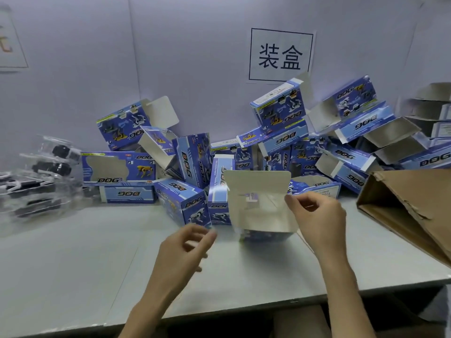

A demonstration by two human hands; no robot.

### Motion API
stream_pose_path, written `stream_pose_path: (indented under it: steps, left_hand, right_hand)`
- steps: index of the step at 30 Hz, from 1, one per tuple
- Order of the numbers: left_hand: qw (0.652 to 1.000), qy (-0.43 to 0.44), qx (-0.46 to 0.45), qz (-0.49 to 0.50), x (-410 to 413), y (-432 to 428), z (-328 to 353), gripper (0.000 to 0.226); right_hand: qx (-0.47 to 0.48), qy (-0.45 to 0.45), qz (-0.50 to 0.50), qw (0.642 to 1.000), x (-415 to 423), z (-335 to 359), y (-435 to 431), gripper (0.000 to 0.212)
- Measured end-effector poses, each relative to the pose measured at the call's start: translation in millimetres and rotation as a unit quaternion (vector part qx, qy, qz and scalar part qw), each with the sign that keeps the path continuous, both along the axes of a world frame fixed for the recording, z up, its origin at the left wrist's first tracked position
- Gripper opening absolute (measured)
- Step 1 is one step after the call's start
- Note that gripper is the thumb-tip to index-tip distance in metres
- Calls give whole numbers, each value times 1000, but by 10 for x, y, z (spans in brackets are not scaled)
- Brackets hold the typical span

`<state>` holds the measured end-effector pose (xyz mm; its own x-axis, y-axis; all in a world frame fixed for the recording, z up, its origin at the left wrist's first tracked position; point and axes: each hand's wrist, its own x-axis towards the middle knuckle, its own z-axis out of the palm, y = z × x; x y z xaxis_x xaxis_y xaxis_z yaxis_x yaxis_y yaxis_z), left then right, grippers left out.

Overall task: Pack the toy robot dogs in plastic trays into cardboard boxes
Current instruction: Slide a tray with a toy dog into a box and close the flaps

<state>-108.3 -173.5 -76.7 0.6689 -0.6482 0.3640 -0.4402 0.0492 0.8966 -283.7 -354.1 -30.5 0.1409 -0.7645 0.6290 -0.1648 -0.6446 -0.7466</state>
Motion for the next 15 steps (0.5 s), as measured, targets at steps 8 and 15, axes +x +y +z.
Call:
stream_pose_path:
  steps: [8,15]
  left_hand:
    - [994,34,-94,33,-384,221,566,25]
    - [986,18,-99,136,-453,358,218,14]
  right_hand:
    - [79,-51,105,990,-295,-51,693,11]
    - [144,-23,185,972,-326,-111,769,15]
